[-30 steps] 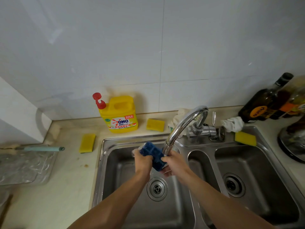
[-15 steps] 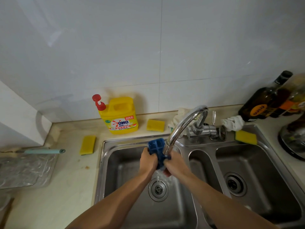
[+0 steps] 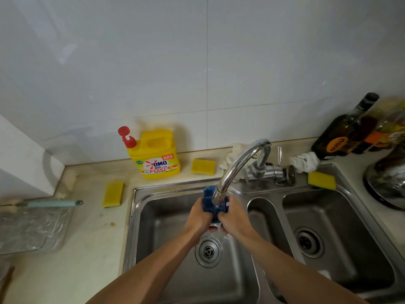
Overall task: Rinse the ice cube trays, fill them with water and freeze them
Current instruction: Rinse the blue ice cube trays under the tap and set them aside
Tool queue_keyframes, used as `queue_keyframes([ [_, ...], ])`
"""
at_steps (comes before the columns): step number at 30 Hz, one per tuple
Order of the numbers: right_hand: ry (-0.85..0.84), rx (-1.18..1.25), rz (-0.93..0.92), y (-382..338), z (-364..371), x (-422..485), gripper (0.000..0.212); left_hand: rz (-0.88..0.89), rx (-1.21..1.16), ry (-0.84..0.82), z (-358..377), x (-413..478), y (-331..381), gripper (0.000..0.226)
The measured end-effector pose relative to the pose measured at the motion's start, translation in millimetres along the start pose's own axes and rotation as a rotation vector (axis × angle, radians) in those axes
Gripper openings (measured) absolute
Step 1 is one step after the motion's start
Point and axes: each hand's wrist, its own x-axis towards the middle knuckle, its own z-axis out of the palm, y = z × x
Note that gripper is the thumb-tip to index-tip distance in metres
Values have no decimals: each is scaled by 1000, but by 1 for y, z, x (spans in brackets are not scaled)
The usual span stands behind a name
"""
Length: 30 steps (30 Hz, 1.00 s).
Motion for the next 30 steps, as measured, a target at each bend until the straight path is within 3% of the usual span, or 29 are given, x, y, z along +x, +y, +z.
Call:
queue_keyframes([
  [4, -78, 59, 78, 3, -6, 0, 35, 58, 13, -32, -1, -3, 1, 33],
  [7, -114, 122, 109, 4, -10, 1, 21, 97, 58, 3, -6, -4, 3, 34],
  [11, -47, 295, 209, 5, -15, 1, 28, 136, 113, -76, -11, -5, 0, 33],
  [14, -32, 84, 42, 8, -14, -1, 17, 183, 260, -114, -14, -6, 2, 24],
  [17, 78, -136, -124, 8, -11, -5, 39, 129, 279, -151, -17, -3, 5, 38],
  [19, 82, -235, -191, 7, -8, -6, 31, 112, 280, -137, -18, -2, 8, 42],
  [21, 34, -251, -121, 6, -8, -3, 17, 123, 252, -53, -19, 2, 9, 35],
  [23, 1, -195, -35, 6, -11, 0, 19, 81, 149, 59, -20, 7, 8, 32],
  [27, -95, 206, 217, 0, -19, 2, 24, -32, -48, 196, -21, 15, 3, 13],
  [30, -96, 228, 312, -2, -22, 6, 19, -44, -85, 218, -21, 15, 0, 13],
])
